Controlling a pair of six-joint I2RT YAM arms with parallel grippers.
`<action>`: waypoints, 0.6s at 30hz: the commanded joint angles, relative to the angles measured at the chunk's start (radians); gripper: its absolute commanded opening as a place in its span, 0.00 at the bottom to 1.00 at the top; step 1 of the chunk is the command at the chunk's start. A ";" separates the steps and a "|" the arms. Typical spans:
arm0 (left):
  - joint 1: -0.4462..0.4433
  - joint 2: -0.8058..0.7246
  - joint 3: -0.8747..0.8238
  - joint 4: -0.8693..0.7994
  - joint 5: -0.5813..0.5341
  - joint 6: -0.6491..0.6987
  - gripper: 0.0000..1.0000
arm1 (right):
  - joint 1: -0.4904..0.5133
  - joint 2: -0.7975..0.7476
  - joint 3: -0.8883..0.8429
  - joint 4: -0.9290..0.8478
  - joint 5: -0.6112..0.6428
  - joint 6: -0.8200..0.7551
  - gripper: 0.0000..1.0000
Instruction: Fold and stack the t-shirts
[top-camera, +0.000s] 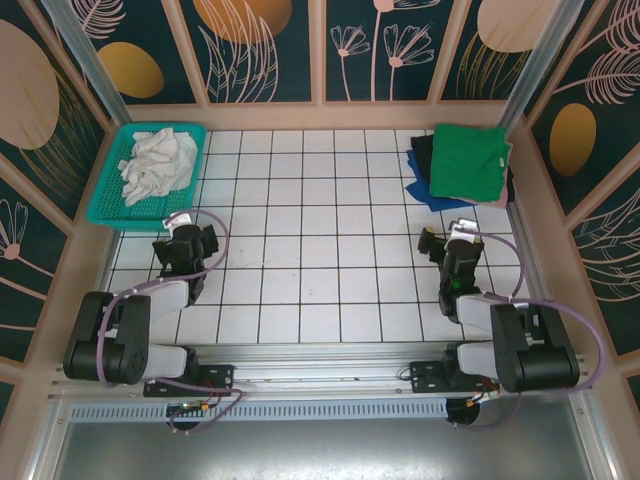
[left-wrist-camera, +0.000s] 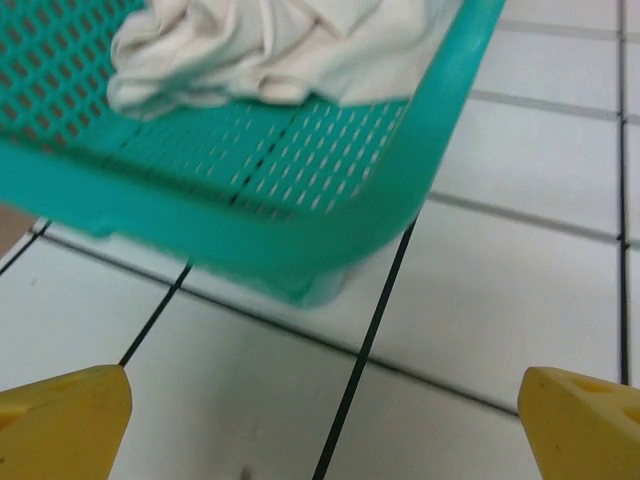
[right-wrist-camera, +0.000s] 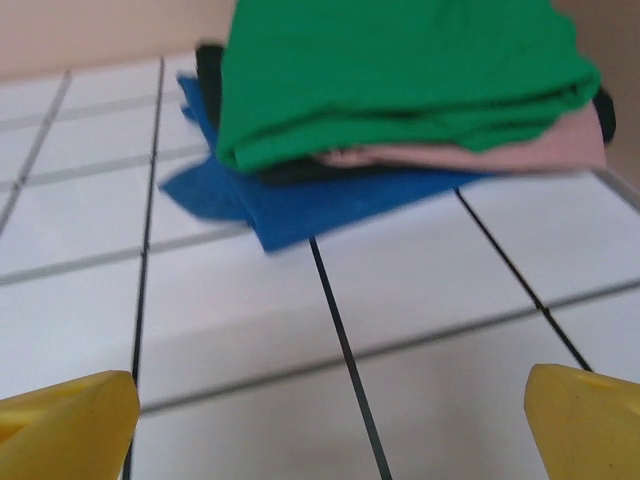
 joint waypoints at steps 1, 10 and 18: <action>0.044 0.038 -0.006 0.304 0.109 0.059 0.99 | -0.003 0.093 0.019 0.306 0.035 -0.068 0.99; 0.066 0.118 -0.067 0.534 0.271 0.121 0.99 | -0.101 0.235 0.050 0.370 -0.148 -0.018 0.99; 0.066 0.147 -0.128 0.662 0.294 0.129 0.99 | -0.110 0.263 0.008 0.475 -0.087 0.007 0.99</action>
